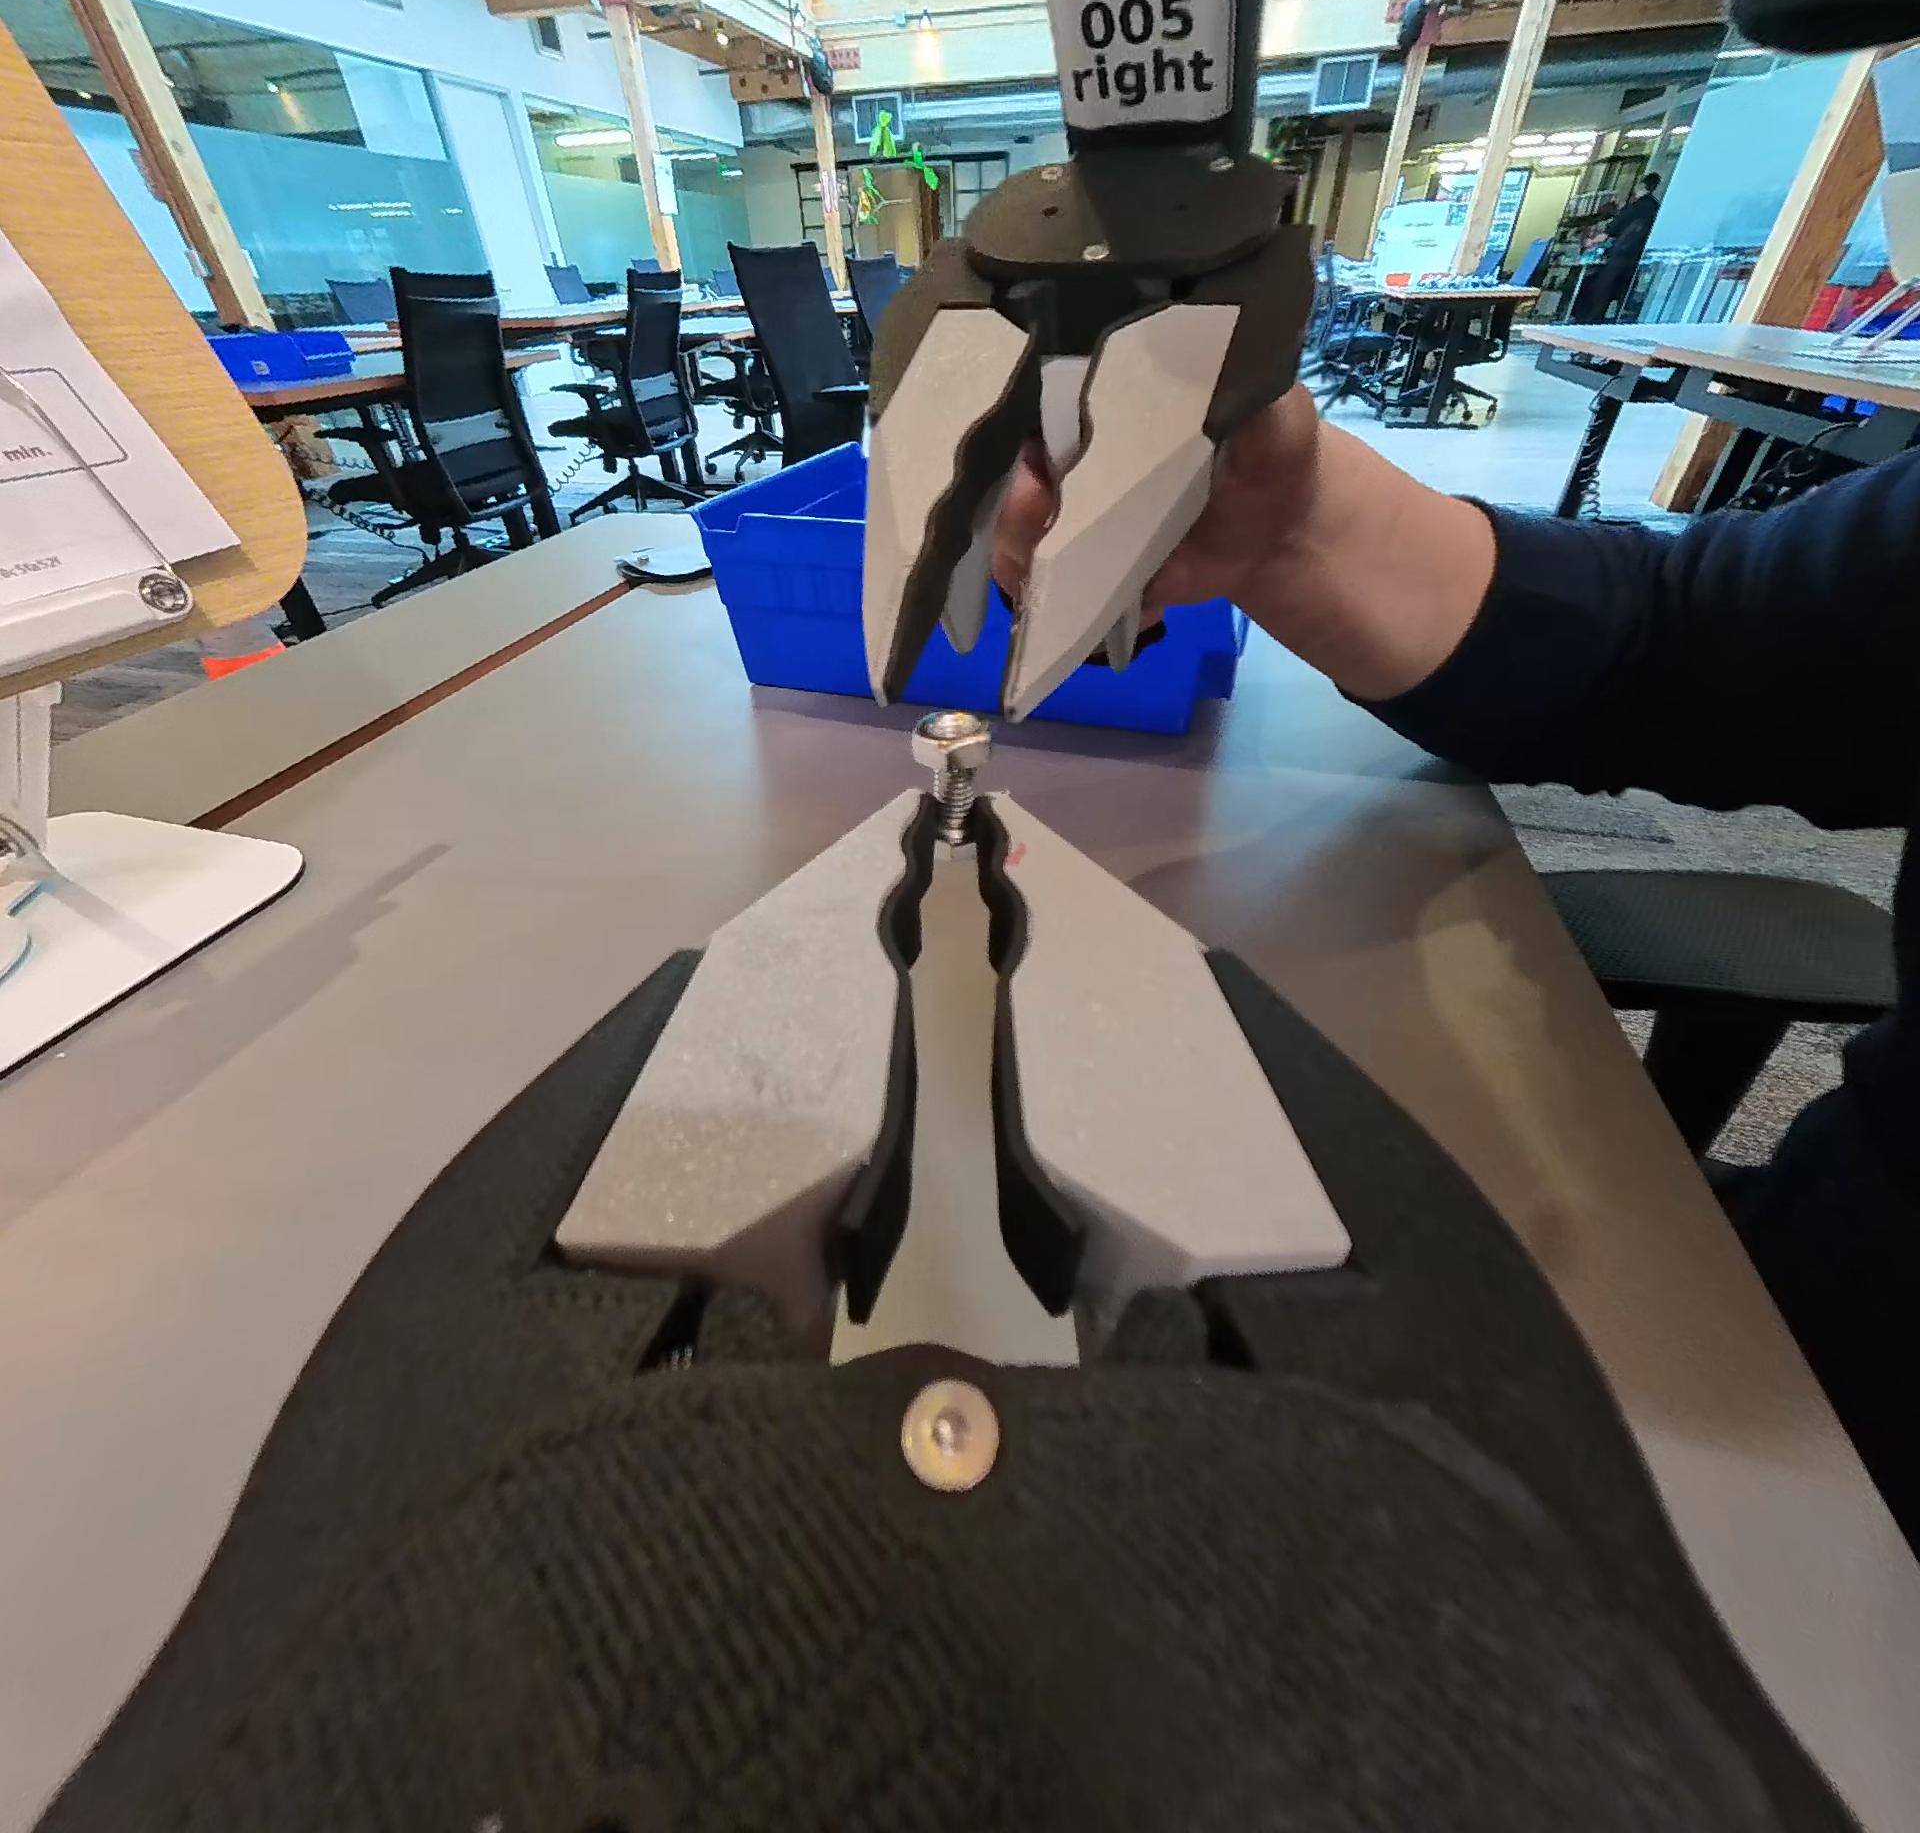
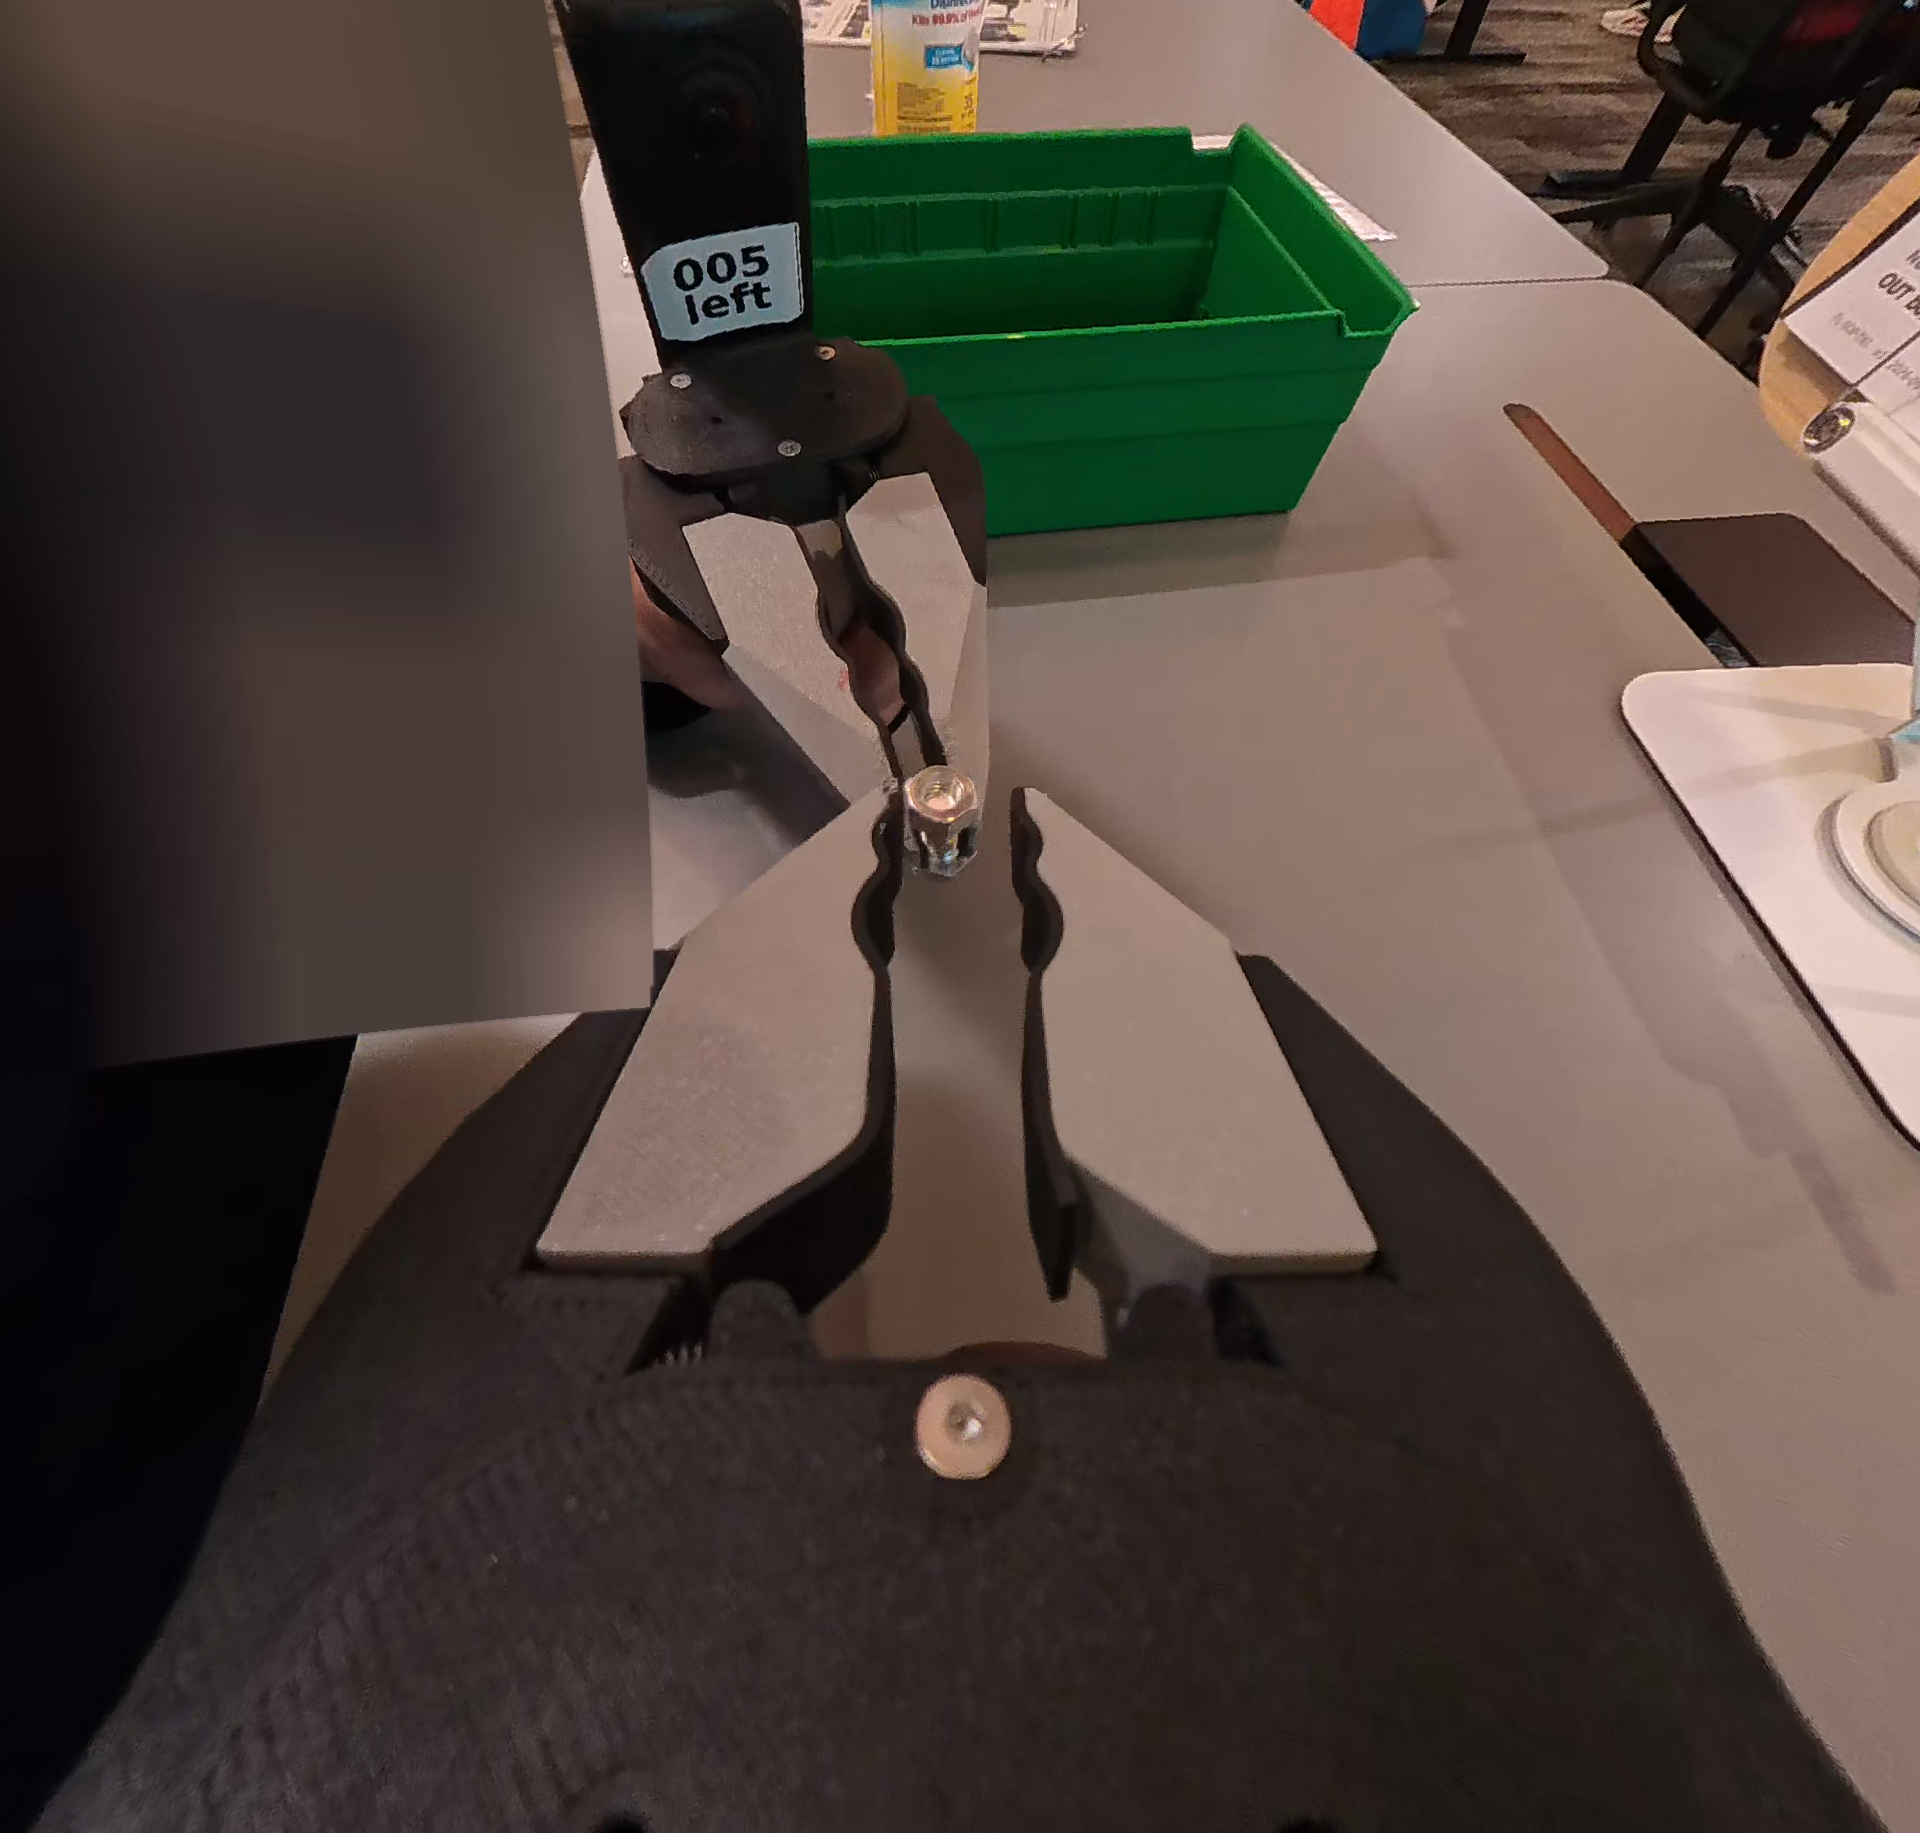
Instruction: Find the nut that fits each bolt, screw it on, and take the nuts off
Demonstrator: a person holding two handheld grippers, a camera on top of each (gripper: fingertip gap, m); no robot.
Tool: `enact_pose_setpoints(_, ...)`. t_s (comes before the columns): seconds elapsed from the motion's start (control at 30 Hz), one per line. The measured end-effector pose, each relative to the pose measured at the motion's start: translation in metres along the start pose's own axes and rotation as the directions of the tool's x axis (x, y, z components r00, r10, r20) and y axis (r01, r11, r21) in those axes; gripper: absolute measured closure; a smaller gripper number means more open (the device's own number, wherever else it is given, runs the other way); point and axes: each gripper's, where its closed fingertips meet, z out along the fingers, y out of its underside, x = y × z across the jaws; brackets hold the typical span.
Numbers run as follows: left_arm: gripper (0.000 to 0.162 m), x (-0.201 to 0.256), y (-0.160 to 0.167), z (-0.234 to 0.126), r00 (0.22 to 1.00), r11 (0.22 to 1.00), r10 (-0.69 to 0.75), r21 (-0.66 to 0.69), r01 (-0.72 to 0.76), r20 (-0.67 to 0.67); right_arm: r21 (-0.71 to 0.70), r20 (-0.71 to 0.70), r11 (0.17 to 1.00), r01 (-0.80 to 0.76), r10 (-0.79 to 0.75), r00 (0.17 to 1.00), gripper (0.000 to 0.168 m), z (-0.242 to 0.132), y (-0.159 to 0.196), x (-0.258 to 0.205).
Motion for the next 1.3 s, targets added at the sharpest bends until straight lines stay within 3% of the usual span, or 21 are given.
enact_pose_setpoints(1.3, 0.157, 0.0013, -0.0037, -0.0014, 1.0, 1.0, 0.009, 0.009, -0.009, 0.0, 0.002, 0.024, 1.0, 0.017, -0.017, 1.0, 0.155, 0.0047, 0.0022, -0.0046)
